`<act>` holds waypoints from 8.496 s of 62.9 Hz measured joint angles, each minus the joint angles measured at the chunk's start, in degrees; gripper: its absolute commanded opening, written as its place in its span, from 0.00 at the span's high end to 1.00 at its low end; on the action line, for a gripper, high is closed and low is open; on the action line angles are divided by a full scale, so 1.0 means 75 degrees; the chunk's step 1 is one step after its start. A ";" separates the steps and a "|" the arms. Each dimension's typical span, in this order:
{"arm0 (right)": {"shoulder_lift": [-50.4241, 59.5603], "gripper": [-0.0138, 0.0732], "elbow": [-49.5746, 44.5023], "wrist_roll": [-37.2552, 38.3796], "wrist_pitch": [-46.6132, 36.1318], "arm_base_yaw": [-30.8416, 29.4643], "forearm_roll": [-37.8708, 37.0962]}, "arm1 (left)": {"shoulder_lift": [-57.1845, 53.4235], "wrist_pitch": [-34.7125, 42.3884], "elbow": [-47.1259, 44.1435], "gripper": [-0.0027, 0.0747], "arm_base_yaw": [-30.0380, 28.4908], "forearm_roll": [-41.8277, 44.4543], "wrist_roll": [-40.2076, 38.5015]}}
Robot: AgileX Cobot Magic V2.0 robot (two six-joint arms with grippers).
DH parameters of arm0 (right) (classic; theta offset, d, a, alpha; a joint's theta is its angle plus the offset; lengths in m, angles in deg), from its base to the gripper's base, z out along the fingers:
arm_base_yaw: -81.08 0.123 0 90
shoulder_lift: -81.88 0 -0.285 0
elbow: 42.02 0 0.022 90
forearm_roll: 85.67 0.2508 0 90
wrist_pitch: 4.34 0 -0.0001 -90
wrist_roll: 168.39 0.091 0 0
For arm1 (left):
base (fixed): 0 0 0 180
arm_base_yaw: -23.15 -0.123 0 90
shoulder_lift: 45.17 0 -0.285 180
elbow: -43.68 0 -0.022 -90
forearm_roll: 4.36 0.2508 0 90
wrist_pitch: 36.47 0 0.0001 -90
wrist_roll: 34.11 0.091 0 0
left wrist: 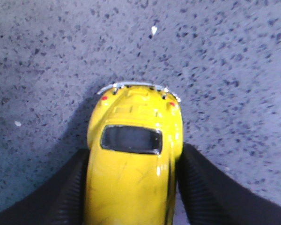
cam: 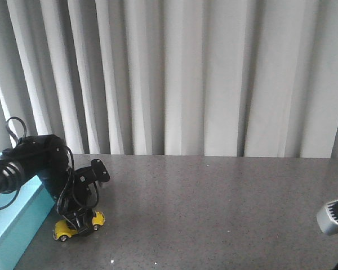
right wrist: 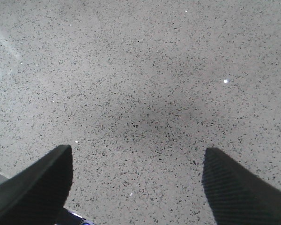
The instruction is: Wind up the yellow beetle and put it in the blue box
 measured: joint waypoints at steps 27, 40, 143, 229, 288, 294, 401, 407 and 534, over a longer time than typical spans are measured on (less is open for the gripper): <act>0.0000 0.20 0.0000 0.0000 0.0000 0.0000 0.0000 | -0.1743 -0.0077 -0.0008 0.62 -0.0036 -0.0127 -0.1505; 0.0000 0.20 0.0000 0.0000 0.0000 0.0000 0.0000 | -0.2415 -0.0048 -0.0001 0.62 -0.0708 0.0130 -0.2876; 0.0000 0.20 0.0000 0.0007 0.0000 0.0000 0.0000 | -0.0843 -0.0029 -0.0007 0.27 -0.2757 0.0363 -0.4906; 0.0000 0.20 0.0000 0.0015 0.0000 0.0000 0.0000 | -1.0481 0.5602 -1.0564 0.28 -0.1813 0.0170 -0.5747; 0.0000 0.20 0.0000 0.0021 0.0000 0.0000 0.0000 | -1.3689 0.5956 -1.2039 0.35 -0.0616 -0.0240 -0.5659; 0.0000 0.20 0.0000 0.0021 0.0000 0.0000 0.0000 | -1.3689 0.5956 -1.2039 0.40 -0.0616 -0.0240 -0.5659; 0.0000 0.85 0.0000 -0.0065 0.0000 0.0000 0.0008 | -1.6094 0.7018 -1.4548 0.97 -0.0504 0.0893 -0.5651; 0.0000 0.85 0.0000 -0.0065 0.0000 0.0000 0.0024 | -1.6769 0.7579 -1.5468 0.97 -0.0504 0.0893 -0.5730; 0.7385 0.85 -0.6952 -0.0058 -0.5802 -0.3129 0.0026 | -1.7590 0.8680 -1.6307 0.97 -0.0488 0.0922 -0.6282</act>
